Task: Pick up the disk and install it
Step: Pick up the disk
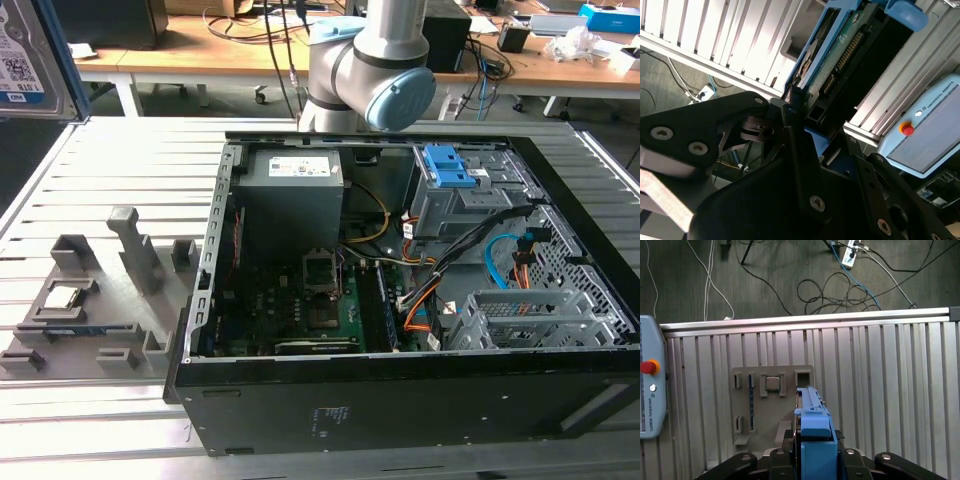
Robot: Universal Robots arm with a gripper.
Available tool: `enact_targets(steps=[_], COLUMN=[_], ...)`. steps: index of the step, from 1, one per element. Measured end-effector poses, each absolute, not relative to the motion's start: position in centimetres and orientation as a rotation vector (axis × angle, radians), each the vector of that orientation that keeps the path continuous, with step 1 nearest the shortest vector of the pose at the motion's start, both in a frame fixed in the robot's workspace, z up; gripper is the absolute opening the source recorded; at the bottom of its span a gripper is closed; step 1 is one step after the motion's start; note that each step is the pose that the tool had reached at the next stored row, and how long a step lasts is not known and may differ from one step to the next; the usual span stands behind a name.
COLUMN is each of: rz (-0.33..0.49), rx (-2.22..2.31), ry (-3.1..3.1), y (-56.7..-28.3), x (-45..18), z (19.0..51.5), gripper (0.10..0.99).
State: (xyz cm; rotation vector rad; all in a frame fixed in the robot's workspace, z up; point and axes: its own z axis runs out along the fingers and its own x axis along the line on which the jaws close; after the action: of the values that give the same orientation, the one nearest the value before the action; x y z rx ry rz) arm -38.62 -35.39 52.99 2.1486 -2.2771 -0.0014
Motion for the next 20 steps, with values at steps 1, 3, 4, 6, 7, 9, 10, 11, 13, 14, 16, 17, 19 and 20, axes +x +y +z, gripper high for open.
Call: enact_targets(steps=[1,3,4,6,7,9,10,11,13,14,16,17,19,20], rz=[-0.001,-0.002,-0.002,-0.002,-0.002,-0.003,-0.003,-0.003,-0.003,-0.003,-0.004,-0.004,-0.004,-0.005], rx=[2.149,2.148,2.148,2.148,2.148,2.148,2.148,2.148,2.148,2.148,2.148,2.147,2.147,2.147], ry=[-2.277,-2.277,-2.277,-2.277,-2.277,-2.277,-2.276,-2.276,-2.276,-2.276,-2.276,-2.276,-2.276,-2.275], y=[-35.4,-35.4,-35.4,-35.4,-35.4,-35.4,-35.4,-35.4,-35.4,-35.4,-35.4,-35.4,-35.4,-35.4], x=[-38.6,-38.6,-38.6,-38.6,-38.6,-38.5,-38.5,-38.5,-38.5,-38.5,-38.5,-38.5,-38.5,-38.4], z=[53.2,53.6,53.6,54.0,54.2,54.3,54.4,54.5,54.6,54.7,54.8,54.9,55.2,55.3], gripper=[0.369,0.369,0.369,0.369,0.369,0.369,0.369,0.369,0.369,0.369,0.369,0.369,0.369,0.369])
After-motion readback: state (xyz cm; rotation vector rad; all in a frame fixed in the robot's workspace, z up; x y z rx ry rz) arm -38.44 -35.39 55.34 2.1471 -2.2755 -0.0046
